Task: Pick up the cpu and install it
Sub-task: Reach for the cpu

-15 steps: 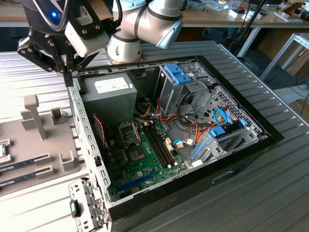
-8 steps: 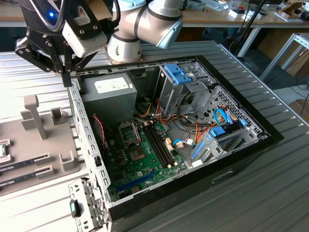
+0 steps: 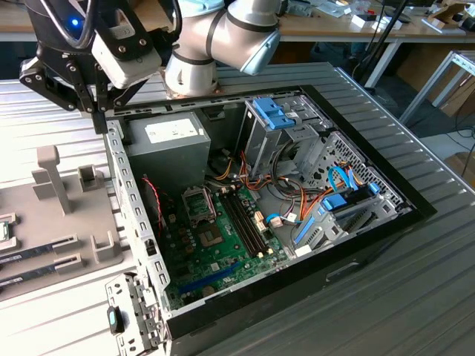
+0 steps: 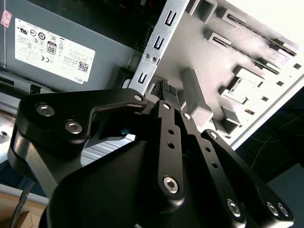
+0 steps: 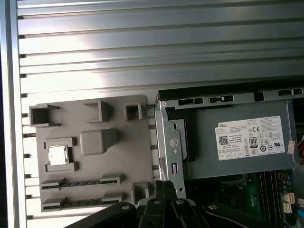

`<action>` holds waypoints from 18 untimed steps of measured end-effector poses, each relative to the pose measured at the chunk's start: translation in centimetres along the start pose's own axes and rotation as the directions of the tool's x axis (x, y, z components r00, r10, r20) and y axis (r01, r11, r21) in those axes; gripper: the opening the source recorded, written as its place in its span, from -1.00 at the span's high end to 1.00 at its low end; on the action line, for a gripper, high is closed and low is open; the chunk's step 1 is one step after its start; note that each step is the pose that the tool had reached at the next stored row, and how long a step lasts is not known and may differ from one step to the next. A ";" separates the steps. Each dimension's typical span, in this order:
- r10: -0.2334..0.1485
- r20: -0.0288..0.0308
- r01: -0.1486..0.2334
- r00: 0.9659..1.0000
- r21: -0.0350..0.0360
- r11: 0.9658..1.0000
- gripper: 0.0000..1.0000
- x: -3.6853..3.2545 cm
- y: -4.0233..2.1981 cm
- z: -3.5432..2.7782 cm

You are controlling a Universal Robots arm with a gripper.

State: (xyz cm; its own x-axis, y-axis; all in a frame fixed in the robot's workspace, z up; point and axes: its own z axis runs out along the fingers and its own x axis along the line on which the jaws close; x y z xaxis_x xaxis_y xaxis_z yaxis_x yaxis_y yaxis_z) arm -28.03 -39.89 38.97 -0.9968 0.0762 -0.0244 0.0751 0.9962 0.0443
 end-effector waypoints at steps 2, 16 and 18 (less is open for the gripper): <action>0.000 0.000 0.000 1.000 0.000 1.000 0.79 0.14 -0.01 0.00; 0.000 0.000 0.000 1.000 0.000 1.000 0.79 0.94 -0.07 0.00; 0.000 0.000 0.000 1.000 0.000 1.000 0.79 1.02 -0.08 0.00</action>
State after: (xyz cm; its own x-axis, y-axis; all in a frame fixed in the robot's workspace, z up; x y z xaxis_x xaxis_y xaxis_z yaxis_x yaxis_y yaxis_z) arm -29.06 -39.90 38.95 -0.9968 0.0762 -0.0245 0.0751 0.9962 0.0444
